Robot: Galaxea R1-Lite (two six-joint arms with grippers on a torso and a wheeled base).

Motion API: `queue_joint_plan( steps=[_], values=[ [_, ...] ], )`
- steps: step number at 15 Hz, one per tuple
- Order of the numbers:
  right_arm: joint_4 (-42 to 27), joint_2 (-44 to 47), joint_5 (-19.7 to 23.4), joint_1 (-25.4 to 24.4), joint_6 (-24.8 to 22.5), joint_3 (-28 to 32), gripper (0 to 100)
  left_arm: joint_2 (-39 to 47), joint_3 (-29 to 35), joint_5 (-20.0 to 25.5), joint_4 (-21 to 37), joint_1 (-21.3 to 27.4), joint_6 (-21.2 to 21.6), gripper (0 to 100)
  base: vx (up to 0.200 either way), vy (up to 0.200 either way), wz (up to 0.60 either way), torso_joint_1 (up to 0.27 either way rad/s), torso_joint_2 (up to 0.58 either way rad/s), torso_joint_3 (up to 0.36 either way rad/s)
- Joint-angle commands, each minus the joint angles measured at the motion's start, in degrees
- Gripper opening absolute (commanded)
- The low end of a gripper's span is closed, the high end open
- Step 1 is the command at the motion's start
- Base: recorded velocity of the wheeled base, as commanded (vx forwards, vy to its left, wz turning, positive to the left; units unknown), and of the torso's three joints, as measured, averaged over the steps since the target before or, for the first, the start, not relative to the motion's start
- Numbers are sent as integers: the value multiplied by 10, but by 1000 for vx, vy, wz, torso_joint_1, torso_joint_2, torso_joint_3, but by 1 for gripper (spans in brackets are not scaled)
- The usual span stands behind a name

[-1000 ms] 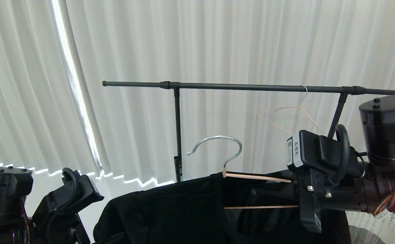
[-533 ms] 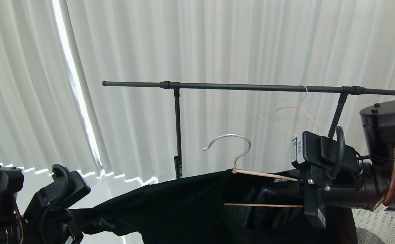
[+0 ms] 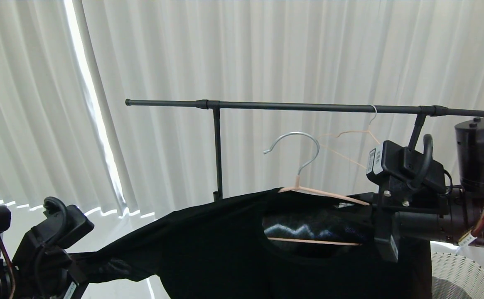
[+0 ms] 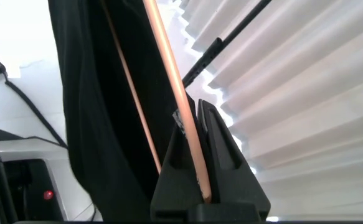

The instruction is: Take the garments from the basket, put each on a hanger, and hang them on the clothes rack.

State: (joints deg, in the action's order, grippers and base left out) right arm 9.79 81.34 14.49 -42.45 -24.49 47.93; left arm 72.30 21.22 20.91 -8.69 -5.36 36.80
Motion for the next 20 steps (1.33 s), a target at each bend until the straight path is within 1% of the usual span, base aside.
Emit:
queue_joint_plan(
  steps=[1,2,4,5,7,8,9,11,13,15,17,18,19,20],
  values=[
    [1,1,-1,0,0,0,0,-12,1,0,0,4,-2,0,0,0,0,0,0,0],
    [1,1,-1,0,0,0,0,-22,0,1,0,4,-3,100,0,0,0,0,0,0],
    [0,0,-3,3,0,-2,0,-43,-2,2,0,9,-4,100,0,0,0,0,0,0],
    [0,0,-6,11,0,-6,0,-65,-2,14,0,13,-5,100,0,0,0,0,0,0],
    [1,-3,-17,35,1,-22,0,-97,0,73,0,14,-5,100,0,0,0,0,0,0],
    [0,-8,-18,52,3,-29,0,-120,0,94,0,14,-5,100,0,0,0,0,0,0],
    [0,-12,-18,63,8,-33,0,-134,0,99,0,14,-11,100,0,0,0,0,0,0],
    [-2,-25,-22,93,23,-46,0,-175,4,101,0,14,-65,100,0,0,0,0,0,0],
    [-3,-41,-37,111,24,-65,0,-190,16,98,0,11,-102,100,0,0,0,0,0,0],
    [-13,-59,-68,123,25,-83,0,-195,41,78,0,-7,-161,100,0,0,0,0,0,0],
    [-44,-82,-80,125,50,-88,0,-198,57,34,0,-9,-224,100,0,0,0,0,0,0],
    [-63,-92,-91,125,60,-88,0,-198,65,10,0,-9,-249,100,0,0,0,0,0,0],
    [-78,-101,-107,125,68,-88,0,-198,71,-12,0,-9,-262,100,0,0,0,0,0,0],
    [-93,-110,-122,125,80,-87,0,-196,72,-37,0,-9,-261,100,0,0,0,0,0,0]
  ],
)
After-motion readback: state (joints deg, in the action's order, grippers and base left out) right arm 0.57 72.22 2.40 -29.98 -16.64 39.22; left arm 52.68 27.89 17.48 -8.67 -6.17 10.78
